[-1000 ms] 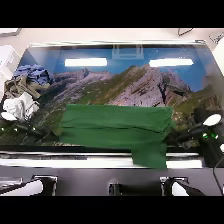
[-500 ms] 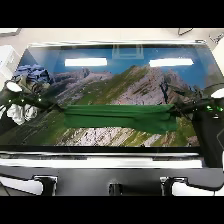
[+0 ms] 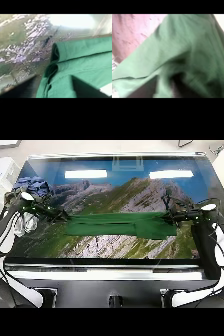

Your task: Fold the clothes and pants, and hang the long-sleeved shirts on hangers.

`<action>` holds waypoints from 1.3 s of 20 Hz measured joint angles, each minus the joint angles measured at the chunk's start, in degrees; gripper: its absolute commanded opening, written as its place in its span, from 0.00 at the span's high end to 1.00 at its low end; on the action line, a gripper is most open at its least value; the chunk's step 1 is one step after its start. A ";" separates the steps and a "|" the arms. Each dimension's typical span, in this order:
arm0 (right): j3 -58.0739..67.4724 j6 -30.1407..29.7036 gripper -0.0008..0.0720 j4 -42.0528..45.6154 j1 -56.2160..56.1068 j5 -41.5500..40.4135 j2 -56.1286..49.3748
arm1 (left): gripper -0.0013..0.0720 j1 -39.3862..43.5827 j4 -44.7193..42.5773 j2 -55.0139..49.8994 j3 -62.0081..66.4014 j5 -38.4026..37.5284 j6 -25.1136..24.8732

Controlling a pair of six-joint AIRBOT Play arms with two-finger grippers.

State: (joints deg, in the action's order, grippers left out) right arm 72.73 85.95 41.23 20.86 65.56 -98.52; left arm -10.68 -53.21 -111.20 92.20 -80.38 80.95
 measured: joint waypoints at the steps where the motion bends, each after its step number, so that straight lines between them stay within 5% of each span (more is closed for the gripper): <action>1: 1.42 -0.24 0.11 -0.04 0.04 1.53 -0.22 | 0.06 -0.22 0.22 -0.26 0.96 -0.85 0.02; 2: 3.30 -0.57 0.03 0.33 0.17 3.17 -0.37 | 0.06 -0.70 0.26 -0.37 2.21 -1.97 0.02; 3: 5.73 -1.05 0.02 1.79 0.57 5.51 -0.39 | 0.00 -1.49 0.26 -0.37 3.82 -3.34 0.04; 10: 13.42 3.63 0.00 18.14 7.67 16.28 -3.54 | 0.01 -6.62 0.33 3.45 11.26 -13.16 1.14; 20: 14.29 -1.64 0.02 8.37 6.01 18.08 -12.26 | 0.01 -0.61 0.39 9.44 12.26 -16.33 1.79; 23: 14.29 -4.66 0.36 7.34 3.06 17.81 -12.83 | 0.01 2.71 0.37 9.77 12.26 -16.39 1.81; 24: 14.23 -5.49 0.79 7.80 2.01 17.77 -12.83 | 0.01 4.00 0.37 9.81 12.26 -16.39 1.81; 25: 14.19 -5.99 0.94 8.87 1.11 17.57 -12.72 | 0.01 5.29 0.37 9.86 12.26 -16.37 1.81; 26: 14.16 -6.08 0.94 8.85 0.35 17.81 -12.26 | 0.01 6.54 0.37 9.88 12.26 -16.31 1.84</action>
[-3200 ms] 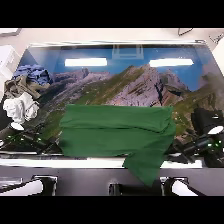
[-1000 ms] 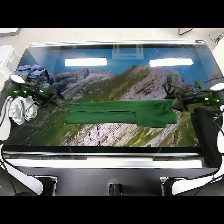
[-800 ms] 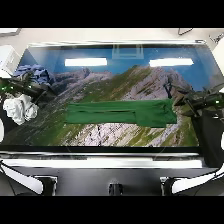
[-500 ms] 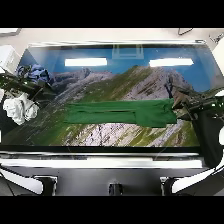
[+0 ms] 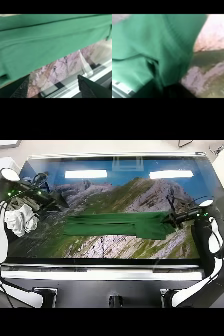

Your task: Fold the clothes and pants, and hang the long-sleeved shirts on hangers.

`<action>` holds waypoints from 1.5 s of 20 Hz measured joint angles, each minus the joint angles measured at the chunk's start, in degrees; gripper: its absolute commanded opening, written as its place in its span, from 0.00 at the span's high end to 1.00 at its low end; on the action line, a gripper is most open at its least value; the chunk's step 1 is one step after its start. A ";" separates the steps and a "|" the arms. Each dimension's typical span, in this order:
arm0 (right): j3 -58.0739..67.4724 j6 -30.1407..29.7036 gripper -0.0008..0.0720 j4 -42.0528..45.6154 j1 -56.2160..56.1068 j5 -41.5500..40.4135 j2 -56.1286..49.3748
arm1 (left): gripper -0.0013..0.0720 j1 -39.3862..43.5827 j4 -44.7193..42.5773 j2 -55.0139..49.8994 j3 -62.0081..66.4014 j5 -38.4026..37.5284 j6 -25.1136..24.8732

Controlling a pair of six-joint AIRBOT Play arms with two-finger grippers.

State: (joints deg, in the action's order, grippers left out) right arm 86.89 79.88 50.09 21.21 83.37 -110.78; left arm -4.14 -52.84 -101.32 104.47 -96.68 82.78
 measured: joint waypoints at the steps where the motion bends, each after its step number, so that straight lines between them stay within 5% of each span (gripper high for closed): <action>1: 0.09 -0.22 0.94 -0.46 -0.57 0.87 0.96 | 0.02 1.44 0.00 0.00 0.00 0.61 0.00; 2: 0.09 -0.26 0.94 -0.96 -1.20 1.66 2.08 | 0.17 2.95 0.00 0.00 -0.02 1.60 -0.02; 3: 0.07 -0.35 0.94 -0.90 -1.81 2.58 3.43 | 0.54 4.59 0.00 -0.02 -0.20 3.21 -0.02; 4: 0.09 -0.33 0.94 -0.96 -2.38 3.45 5.09 | 0.76 6.56 -0.02 -0.07 -0.66 5.46 -0.02; 9: 0.09 3.13 0.94 -0.92 -7.89 5.97 16.28 | 0.86 19.65 0.02 -1.97 -6.32 23.82 0.98; 14: 0.09 9.92 0.94 -0.83 -14.51 6.84 28.35 | 0.95 31.17 1.05 -8.68 -8.85 34.51 7.69; 22: 0.09 19.08 0.94 0.94 -19.85 6.58 39.36 | 0.95 45.94 22.18 -15.56 -9.40 47.65 10.86; 26: 0.09 20.74 0.94 1.27 -20.63 4.72 39.58 | 0.96 47.34 27.52 -16.13 -9.38 52.33 9.68; 30: 0.09 20.68 0.93 -1.05 -25.07 1.07 35.91 | 0.96 39.39 20.06 -12.52 -9.38 48.78 8.02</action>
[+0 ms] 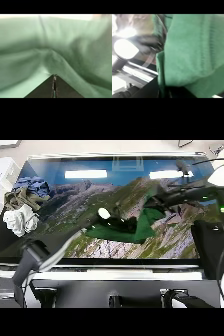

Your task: Fold the clothes and pants, and hang the long-sleeved shirts on hangers.

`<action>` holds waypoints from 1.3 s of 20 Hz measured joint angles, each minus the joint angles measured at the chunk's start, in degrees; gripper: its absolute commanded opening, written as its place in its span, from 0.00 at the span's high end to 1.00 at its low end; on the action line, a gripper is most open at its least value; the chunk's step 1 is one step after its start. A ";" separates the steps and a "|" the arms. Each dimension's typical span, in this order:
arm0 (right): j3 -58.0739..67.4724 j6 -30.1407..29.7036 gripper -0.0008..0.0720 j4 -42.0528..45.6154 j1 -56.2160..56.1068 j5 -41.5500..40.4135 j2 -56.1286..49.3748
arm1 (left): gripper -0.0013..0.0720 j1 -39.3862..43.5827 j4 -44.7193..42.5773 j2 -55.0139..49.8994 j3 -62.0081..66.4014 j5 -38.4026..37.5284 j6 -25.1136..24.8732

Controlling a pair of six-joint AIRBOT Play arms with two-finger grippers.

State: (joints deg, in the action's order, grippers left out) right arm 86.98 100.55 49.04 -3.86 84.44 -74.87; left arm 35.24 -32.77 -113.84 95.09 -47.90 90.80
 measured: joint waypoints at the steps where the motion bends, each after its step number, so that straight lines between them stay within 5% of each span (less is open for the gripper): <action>1: 0.00 -0.20 0.93 -1.11 -1.73 -1.77 -1.66 | 0.96 -2.91 -3.63 1.88 0.00 -1.81 -0.24; 7: 0.00 -1.55 0.90 -12.41 -13.25 -16.41 -16.79 | 0.96 -23.52 -21.59 19.19 0.02 -11.78 -1.88; 8: 0.00 -1.99 0.68 -15.17 -15.30 -19.19 -19.87 | 0.96 -26.14 -22.69 22.10 0.02 -12.52 -1.99; 9: 0.00 -2.56 0.30 -18.62 -17.53 -22.32 -23.26 | 0.96 -28.39 -23.50 24.85 0.02 -12.96 -2.14; 10: 0.00 -3.19 0.05 -22.40 -19.58 -25.14 -26.47 | 0.96 -30.36 -24.33 27.47 0.02 -13.46 -2.34; 14: 0.02 -10.19 0.06 -36.98 -22.64 -30.60 -34.03 | 0.96 -34.36 -26.08 34.42 0.02 -15.10 -3.50; 17: 0.04 -12.79 0.06 -37.27 -17.27 -28.22 -33.07 | 0.96 -35.54 -26.97 36.63 0.02 -16.81 -4.68; 23: -2.14 -3.91 0.06 -1.84 1.88 -8.57 -24.28 | 0.96 -36.17 -28.15 37.77 0.02 -18.43 -5.77; 26: -9.66 -3.26 0.06 4.28 6.08 -5.84 -22.27 | 0.96 -36.13 -28.20 37.90 0.02 -18.62 -5.81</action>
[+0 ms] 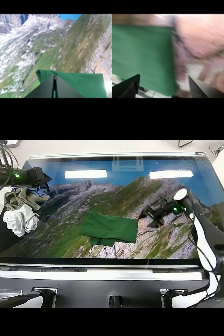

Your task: Fold the clothes and pants, and hang the long-sleeved shirts on hangers.

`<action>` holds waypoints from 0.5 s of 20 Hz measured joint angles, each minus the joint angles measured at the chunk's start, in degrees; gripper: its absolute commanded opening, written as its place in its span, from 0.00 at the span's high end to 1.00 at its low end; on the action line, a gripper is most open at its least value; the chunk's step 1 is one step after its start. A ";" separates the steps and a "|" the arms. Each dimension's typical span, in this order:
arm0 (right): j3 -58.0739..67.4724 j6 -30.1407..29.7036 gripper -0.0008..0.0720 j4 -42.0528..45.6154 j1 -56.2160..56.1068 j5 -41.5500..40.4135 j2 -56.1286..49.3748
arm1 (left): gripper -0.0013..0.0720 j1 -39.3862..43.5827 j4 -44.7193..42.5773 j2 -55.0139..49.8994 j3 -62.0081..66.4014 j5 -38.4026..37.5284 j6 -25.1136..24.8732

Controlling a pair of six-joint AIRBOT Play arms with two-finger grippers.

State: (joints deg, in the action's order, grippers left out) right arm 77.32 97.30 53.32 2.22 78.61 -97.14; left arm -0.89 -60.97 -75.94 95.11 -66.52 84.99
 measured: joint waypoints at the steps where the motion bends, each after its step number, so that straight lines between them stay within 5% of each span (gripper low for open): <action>1: -2.89 -1.68 0.06 -1.40 0.37 -0.81 0.28 | 0.96 0.00 -0.02 0.00 0.00 -0.02 0.00; 4: -10.08 -8.04 0.10 -9.27 -0.42 -6.08 0.33 | 0.96 0.09 -0.04 0.04 -0.02 -0.09 0.09; 7: -13.07 -12.02 0.51 -14.69 -2.16 -9.81 -0.92 | 0.96 0.48 -0.09 0.04 -0.02 -0.20 0.72; 8: -13.55 -12.81 0.83 -15.98 -2.51 -10.67 -1.22 | 0.96 0.68 -0.07 0.04 -0.02 -0.20 0.76; 10: -13.86 -14.58 0.93 -18.56 -2.82 -11.45 -1.62 | 0.96 1.05 -0.07 0.04 -0.02 -0.20 0.94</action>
State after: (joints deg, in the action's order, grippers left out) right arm 63.46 82.72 34.76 -0.60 67.16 -98.76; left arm 0.16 -61.04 -75.90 95.09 -66.72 85.93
